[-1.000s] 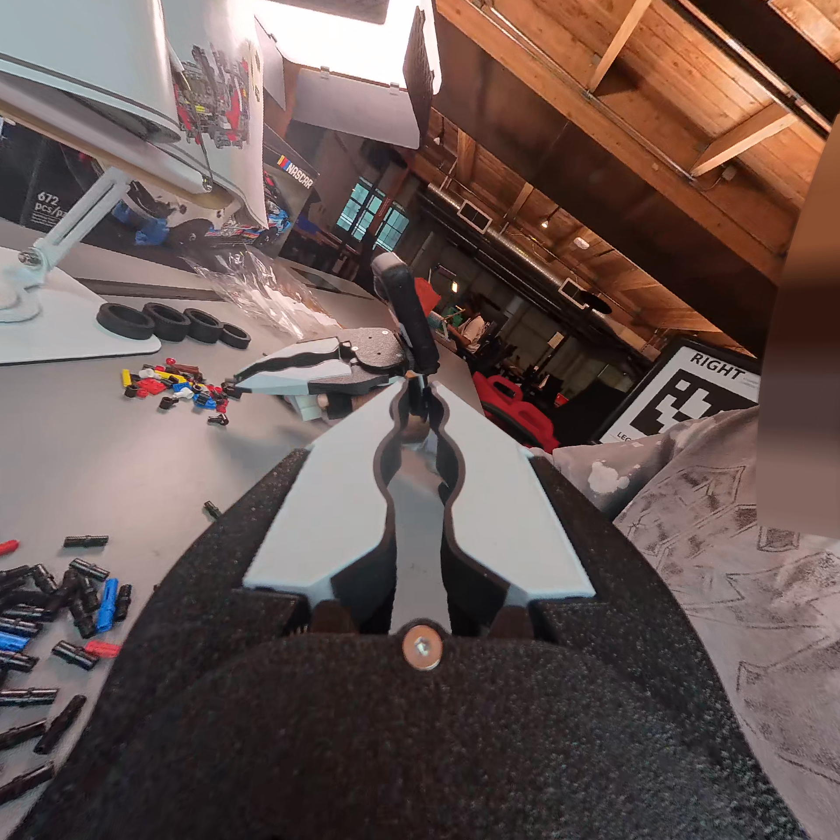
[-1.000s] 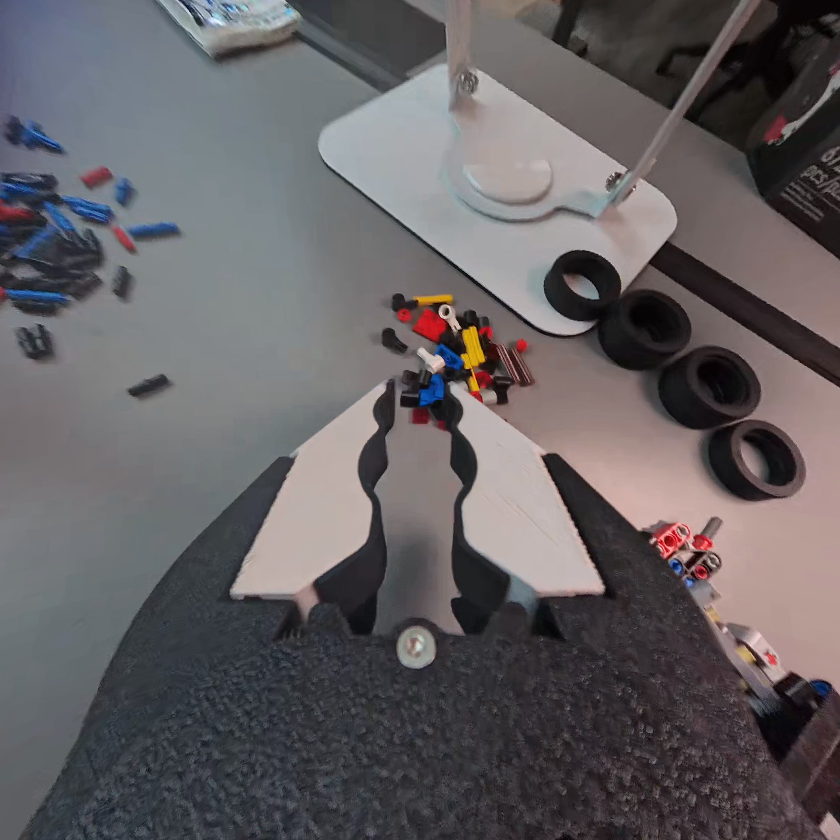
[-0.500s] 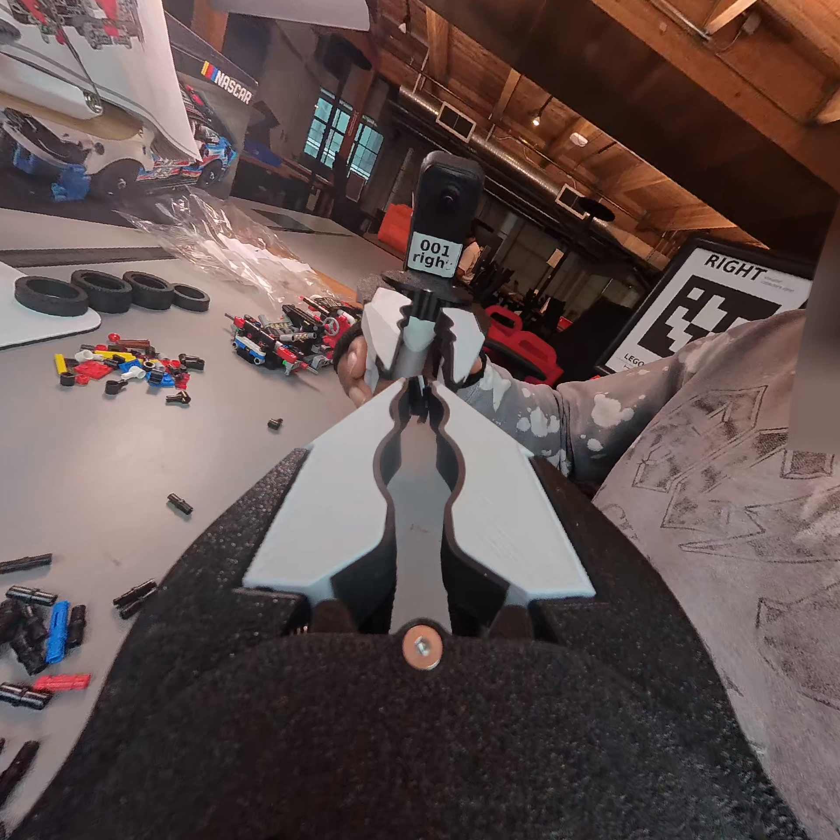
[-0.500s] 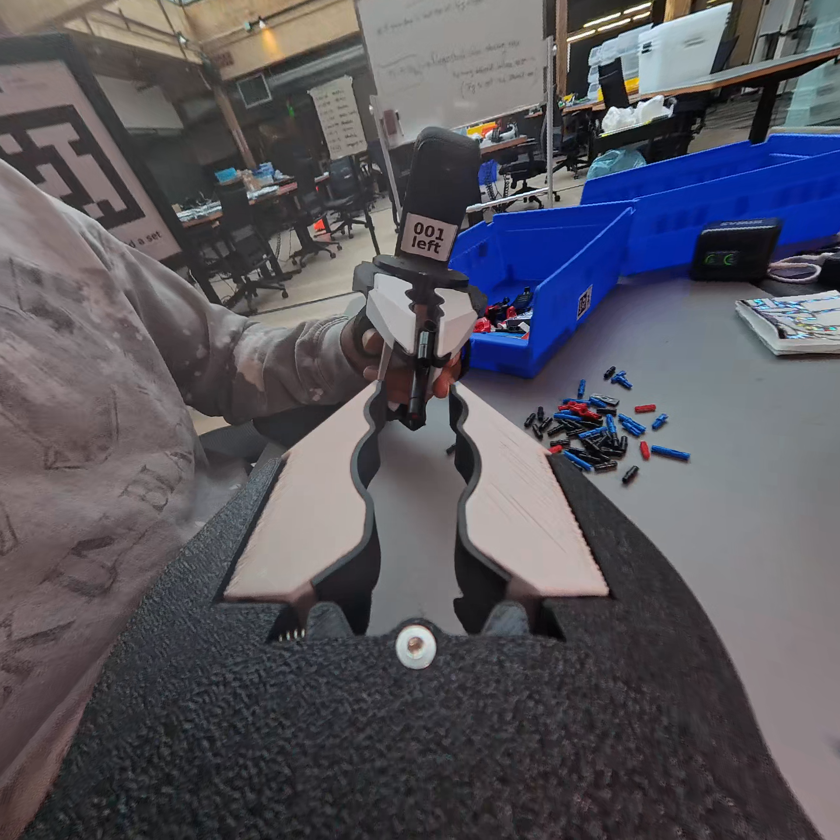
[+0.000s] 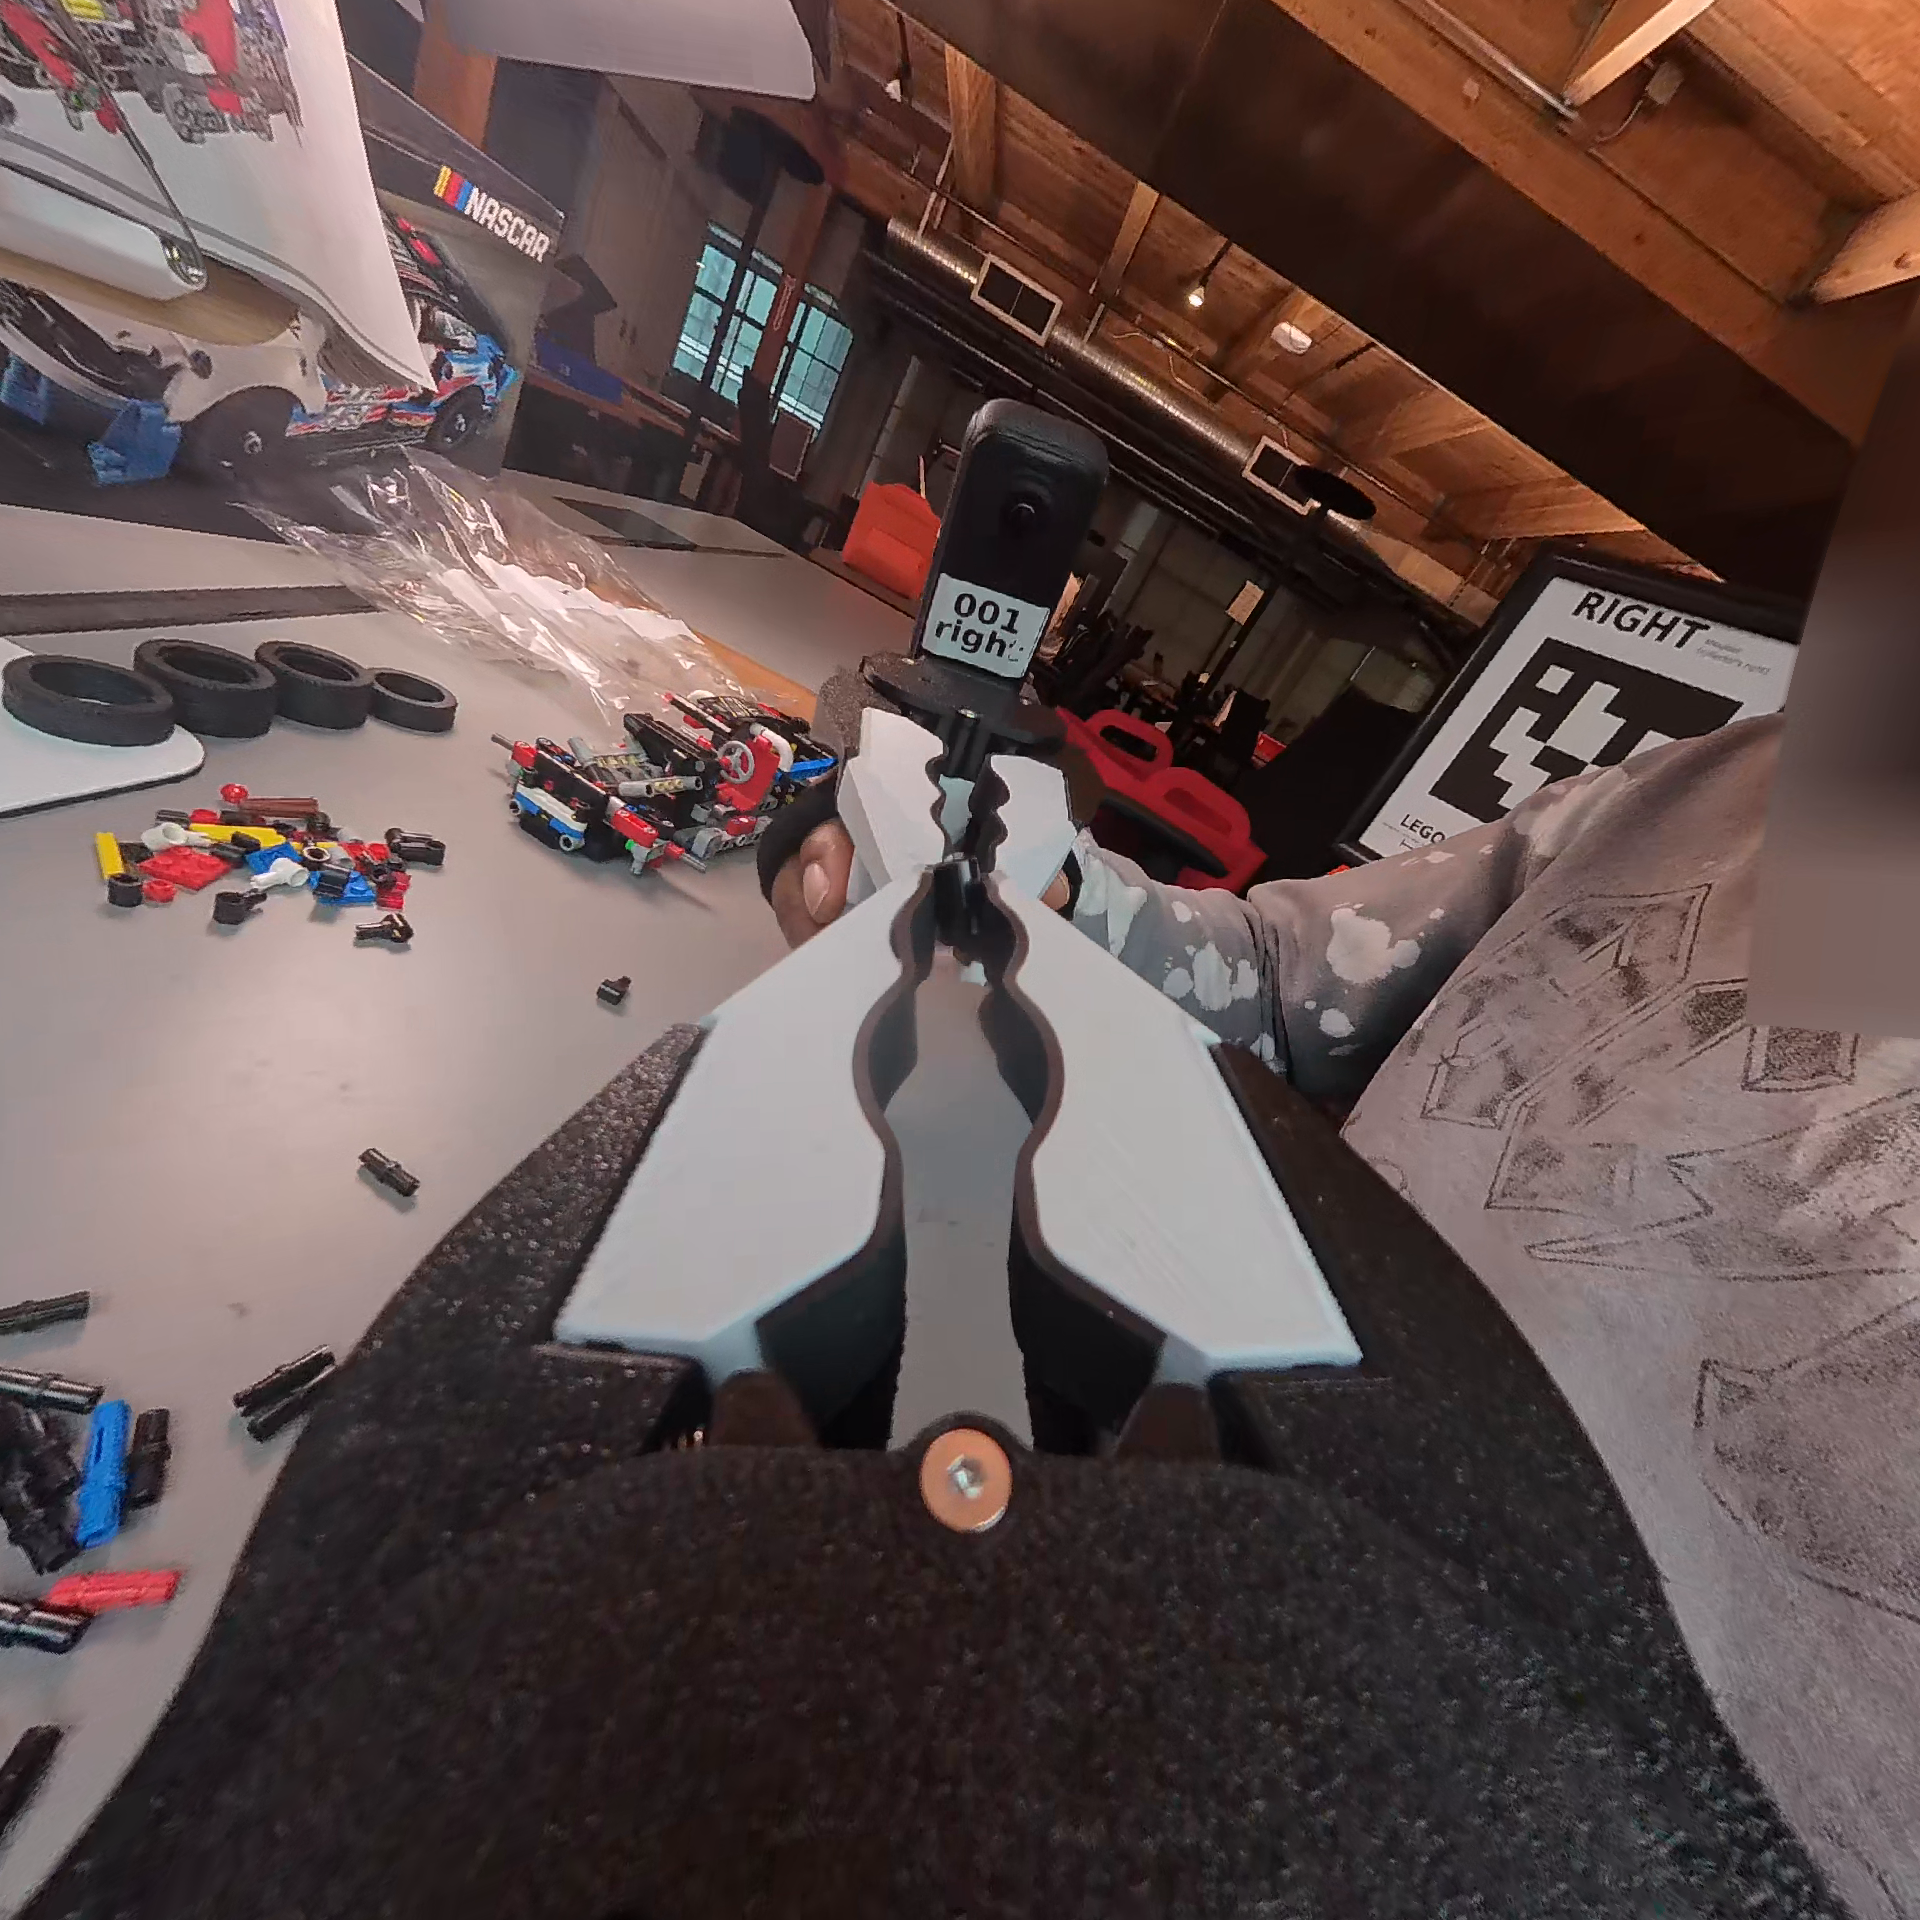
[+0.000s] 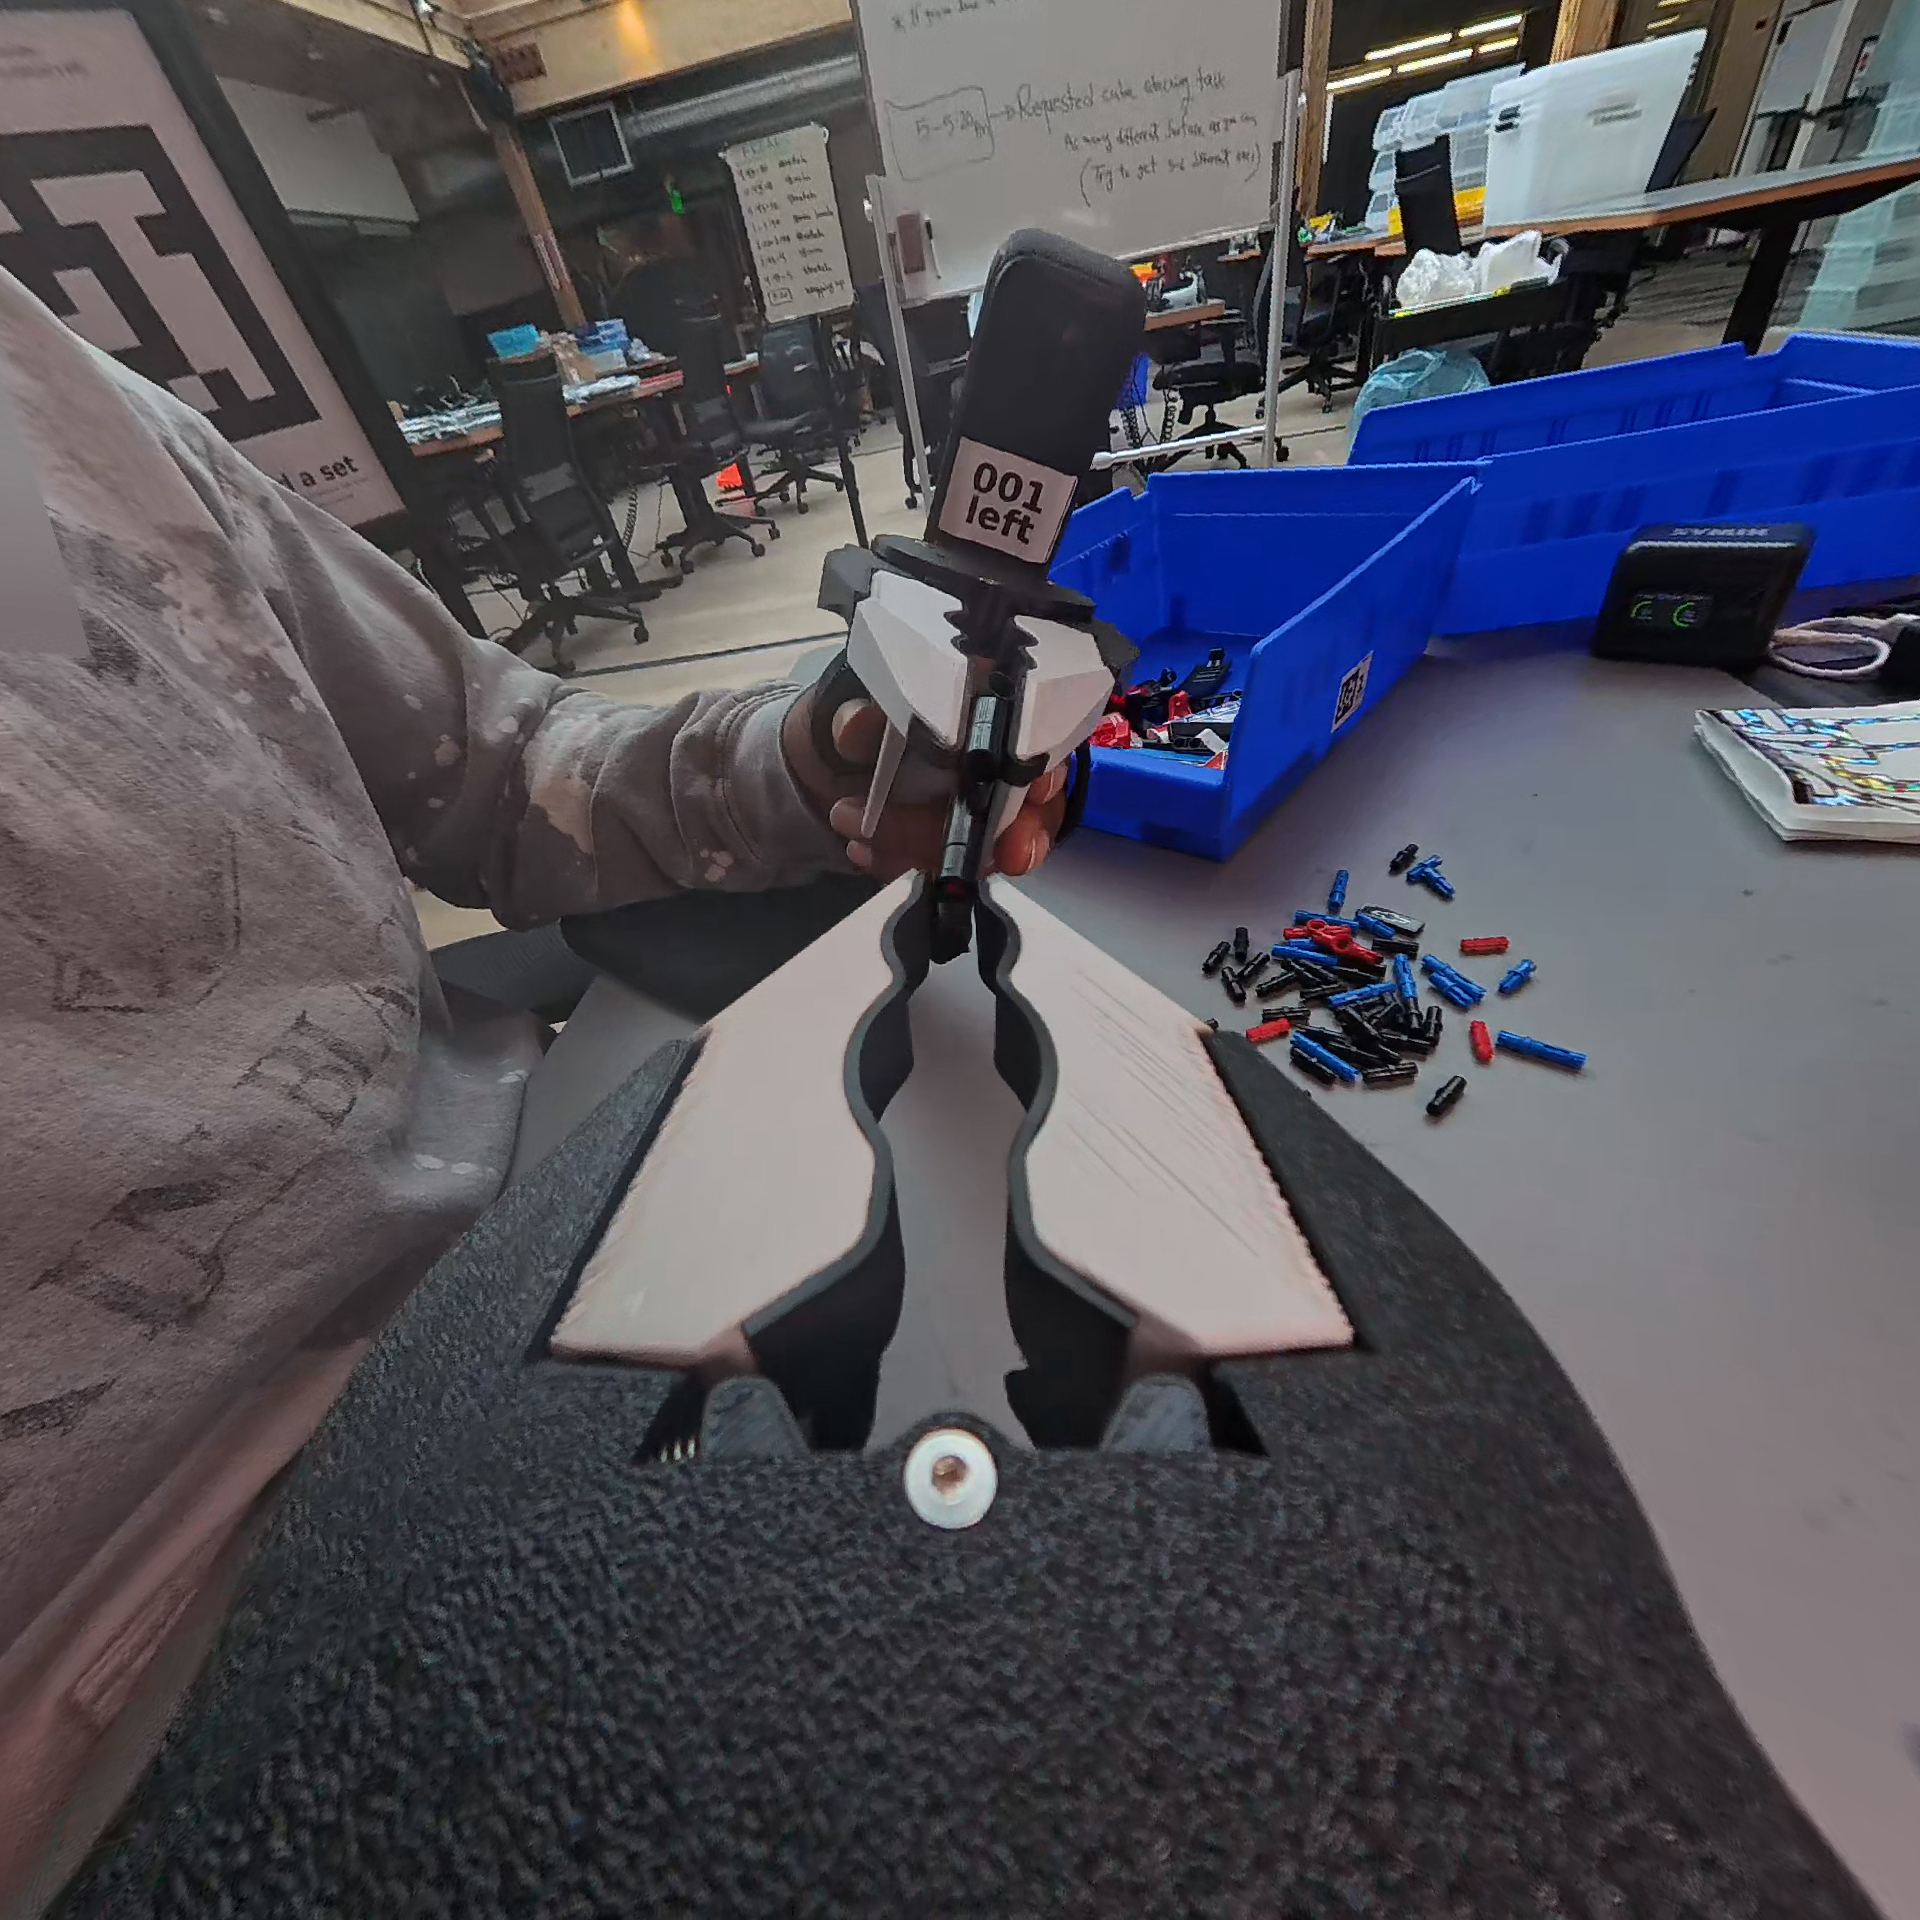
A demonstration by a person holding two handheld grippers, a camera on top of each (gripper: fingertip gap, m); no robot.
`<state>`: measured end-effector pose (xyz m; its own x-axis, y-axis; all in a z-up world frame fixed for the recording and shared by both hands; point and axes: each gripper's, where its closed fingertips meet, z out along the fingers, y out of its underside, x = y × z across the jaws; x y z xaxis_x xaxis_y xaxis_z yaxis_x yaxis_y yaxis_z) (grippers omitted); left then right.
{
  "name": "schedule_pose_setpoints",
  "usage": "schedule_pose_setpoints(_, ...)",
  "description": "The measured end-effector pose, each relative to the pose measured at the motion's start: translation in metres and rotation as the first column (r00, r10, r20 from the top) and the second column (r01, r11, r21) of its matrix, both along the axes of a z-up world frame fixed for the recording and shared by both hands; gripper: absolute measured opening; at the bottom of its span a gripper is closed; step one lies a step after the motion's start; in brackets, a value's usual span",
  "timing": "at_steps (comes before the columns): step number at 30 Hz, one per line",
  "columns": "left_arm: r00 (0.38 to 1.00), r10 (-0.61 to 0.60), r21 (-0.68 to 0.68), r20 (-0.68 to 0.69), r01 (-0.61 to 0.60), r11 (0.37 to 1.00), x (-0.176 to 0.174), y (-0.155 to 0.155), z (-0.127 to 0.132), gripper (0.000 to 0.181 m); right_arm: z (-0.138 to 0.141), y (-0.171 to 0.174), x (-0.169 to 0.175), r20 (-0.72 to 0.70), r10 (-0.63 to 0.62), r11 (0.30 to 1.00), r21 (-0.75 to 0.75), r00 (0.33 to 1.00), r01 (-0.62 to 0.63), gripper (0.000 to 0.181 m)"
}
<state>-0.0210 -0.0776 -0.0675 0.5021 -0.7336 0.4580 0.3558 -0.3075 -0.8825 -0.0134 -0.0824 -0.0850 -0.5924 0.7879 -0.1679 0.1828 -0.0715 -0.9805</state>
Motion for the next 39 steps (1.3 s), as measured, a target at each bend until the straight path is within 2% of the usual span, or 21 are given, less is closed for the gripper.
schedule_pose_setpoints(3, 1.000, -0.012, 0.014, 0.003, 0.012, 1.000, 0.002, -0.003, 0.003, 0.006, 0.004, 0.000, 0.000, -0.021, -0.002, 1.000, -0.012, 1.000, 0.002, 0.007)
schedule_pose_setpoints(5, 0.999, -0.036, 0.009, -0.017, 0.036, 0.999, 0.007, -0.005, 0.000, 0.020, 0.003, 0.000, 0.000, -0.013, 0.000, 1.000, -0.010, 1.000, 0.000, 0.007)
schedule_pose_setpoints(6, 0.998, -0.042, 0.006, -0.039, 0.042, 0.999, 0.010, -0.005, -0.002, 0.021, 0.002, -0.002, 0.001, -0.012, 0.007, 1.000, -0.001, 1.000, -0.007, 0.007)
schedule_pose_setpoints(9, 0.994, -0.040, 0.003, -0.104, 0.040, 0.999, 0.015, -0.005, -0.010, 0.006, 0.001, -0.006, 0.002, -0.023, 0.021, 0.999, 0.025, 1.000, -0.020, 0.006)
schedule_pose_setpoints(13, 0.984, -0.023, 0.005, -0.176, 0.024, 1.000, 0.011, -0.004, -0.011, 0.005, 0.000, -0.003, 0.001, -0.038, 0.022, 0.999, 0.025, 0.999, -0.021, 0.006)
schedule_pose_setpoints(14, 0.985, -0.006, 0.006, -0.173, 0.007, 1.000, 0.006, -0.004, -0.009, 0.005, 0.002, 0.003, 0.004, -0.043, 0.025, 1.000, 0.002, 0.999, -0.025, 0.005)
schedule_pose_setpoints(16, 0.991, 0.100, 0.019, -0.088, -0.098, 0.995, -0.033, -0.003, 0.004, 0.005, 0.017, 0.038, 0.015, -0.083, -0.050, 0.997, -0.069, 0.995, 0.044, 0.005)
schedule_pose_setpoints(18, 0.984, 0.159, 0.038, -0.087, -0.156, 0.987, -0.057, -0.006, 0.009, 0.003, 0.013, 0.072, 0.016, -0.060, -0.183, 0.982, 0.030, 0.981, 0.185, 0.005)
schedule_pose_setpoints(20, 0.988, 0.131, 0.019, -0.081, -0.130, 0.991, -0.048, -0.004, 0.004, 0.005, -0.013, 0.110, 0.004, 0.032, -0.383, 0.910, 0.188, 0.923, 0.371, 0.006)
schedule_pose_setpoints(22, 0.993, 0.096, -0.020, -0.067, -0.097, 0.995, -0.034, 0.000, -0.003, 0.005, -0.055, 0.156, -0.003, 0.133, -0.603, 0.763, 0.383, 0.787, 0.520, 0.006)
schedule_pose_setpoints(24, 0.995, 0.075, -0.033, -0.068, -0.078, 0.996, -0.028, 0.002, -0.008, 0.005, -0.081, 0.171, -0.005, 0.173, -0.664, 0.709, 0.456, 0.727, 0.538, 0.006)
schedule_pose_setpoints(27, 0.996, 0.066, -0.058, -0.066, -0.070, 0.996, -0.026, 0.003, -0.013, 0.005, -0.115, 0.202, 0.004, 0.251, -0.792, 0.577, 0.605, 0.557, 0.548, 0.007)
schedule_pose_setpoints(28, 0.996, 0.062, -0.063, -0.063, -0.066, 0.996, -0.025, 0.003, -0.013, 0.005, -0.122, 0.213, 0.008, 0.235, -0.831, 0.517, 0.661, 0.504, 0.544, 0.009)
schedule_pose_setpoints(29, 0.996, 0.060, -0.065, -0.060, -0.064, 0.996, -0.024, 0.003, -0.014, 0.005, -0.124, 0.220, 0.011, 0.198, -0.859, 0.461, 0.702, 0.473, 0.543, 0.022)
schedule_pose_setpoints(31, 0.997, 0.054, -0.067, -0.060, -0.058, 0.996, -0.023, 0.002, -0.015, 0.005, -0.112, 0.221, 0.009, 0.128, -0.867, 0.417, 0.714, 0.481, 0.562, 0.037)
schedule_pose_setpoints(34, 0.997, 0.044, -0.066, -0.060, -0.048, 0.997, -0.020, 0.002, -0.015, 0.005, -0.076, 0.204, -0.001, 0.050, -0.834, 0.460, 0.614, 0.550, 0.642, 0.045)
schedule_pose_setpoints(35, 0.997, 0.041, -0.065, -0.060, -0.045, 0.997, -0.019, 0.002, -0.015, 0.005, -0.066, 0.195, -0.004, 0.036, -0.809, 0.495, 0.579, 0.586, 0.648, 0.046)
schedule_pose_setpoints(36, 0.998, 0.038, -0.065, -0.056, -0.041, 0.997, -0.018, 0.002, -0.015, 0.005, -0.058, 0.179, -0.008, 0.030, -0.759, 0.564, 0.529, 0.650, 0.634, 0.044)
schedule_pose_setpoints(37, 0.998, 0.034, -0.063, -0.047, -0.037, 0.997, -0.018, 0.002, -0.014, 0.005, -0.049, 0.152, -0.013, 0.038, -0.662, 0.679, 0.452, 0.748, 0.578, 0.038)
schedule_pose_setpoints(38, 0.999, 0.030, -0.062, -0.033, -0.032, 0.998, -0.017, 0.001, -0.013, 0.005, -0.039, 0.119, -0.015, 0.041, -0.529, 0.801, 0.354, 0.848, 0.483, 0.032)
schedule_pose_setpoints(39, 1.000, 0.024, -0.060, -0.016, -0.025, 0.998, -0.016, 0.001, -0.012, 0.005, -0.027, 0.089, -0.015, 0.017, -0.406, 0.884, 0.259, 0.914, 0.388, 0.028)
